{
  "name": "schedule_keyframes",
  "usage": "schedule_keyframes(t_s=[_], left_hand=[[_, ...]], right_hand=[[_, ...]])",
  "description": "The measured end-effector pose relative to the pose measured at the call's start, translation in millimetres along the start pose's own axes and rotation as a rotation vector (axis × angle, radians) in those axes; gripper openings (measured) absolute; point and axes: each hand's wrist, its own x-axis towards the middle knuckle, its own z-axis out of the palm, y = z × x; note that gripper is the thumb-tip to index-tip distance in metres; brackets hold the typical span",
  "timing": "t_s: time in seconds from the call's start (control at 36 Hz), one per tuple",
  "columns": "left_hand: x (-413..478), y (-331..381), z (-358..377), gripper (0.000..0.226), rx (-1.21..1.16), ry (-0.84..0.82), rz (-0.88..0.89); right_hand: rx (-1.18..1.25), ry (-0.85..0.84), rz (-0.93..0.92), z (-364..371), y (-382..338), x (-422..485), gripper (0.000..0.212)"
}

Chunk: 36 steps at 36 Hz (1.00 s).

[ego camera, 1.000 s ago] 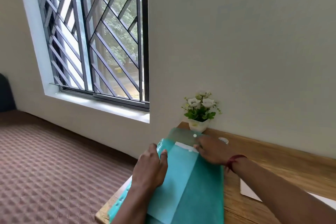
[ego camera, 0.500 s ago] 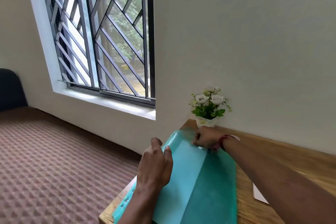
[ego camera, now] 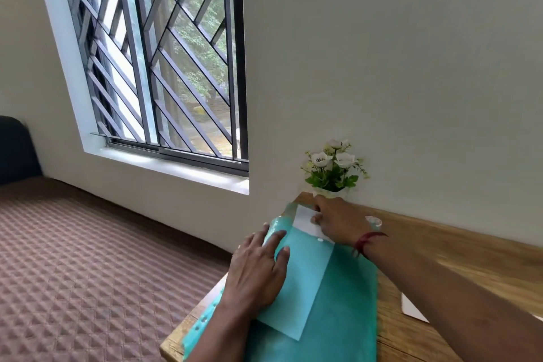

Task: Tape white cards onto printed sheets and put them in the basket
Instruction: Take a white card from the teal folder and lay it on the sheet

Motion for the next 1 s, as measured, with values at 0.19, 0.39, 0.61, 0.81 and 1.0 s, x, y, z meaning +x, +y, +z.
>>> schedule_keyframes(t_s=[0.19, 0.39, 0.61, 0.81, 1.0], left_hand=[[2.3, -7.8, 11.2, 0.052, 0.170, -0.202, 0.052], [1.4, -6.5, 11.4, 0.065, 0.210, -0.227, 0.041], [3.7, -6.8, 13.7, 0.054, 0.215, -0.237, 0.027], [4.4, -5.7, 11.4, 0.115, 0.245, -0.208, 0.050], [1.0, 7.9, -7.2, 0.074, 0.162, -0.007, 0.172]], right_hand=[[-0.087, 0.304, -0.161, -25.7, 8.5, -19.1, 0.012], [-0.027, 0.558, -0.174, -64.7, 21.9, -30.0, 0.006], [-0.018, 0.868, -0.230, -104.5, 28.3, -62.2, 0.004], [0.122, 0.994, -0.159, -124.2, 39.9, -101.5, 0.003], [0.528, 0.991, 0.113, -125.6, 56.1, -148.8, 0.005]])
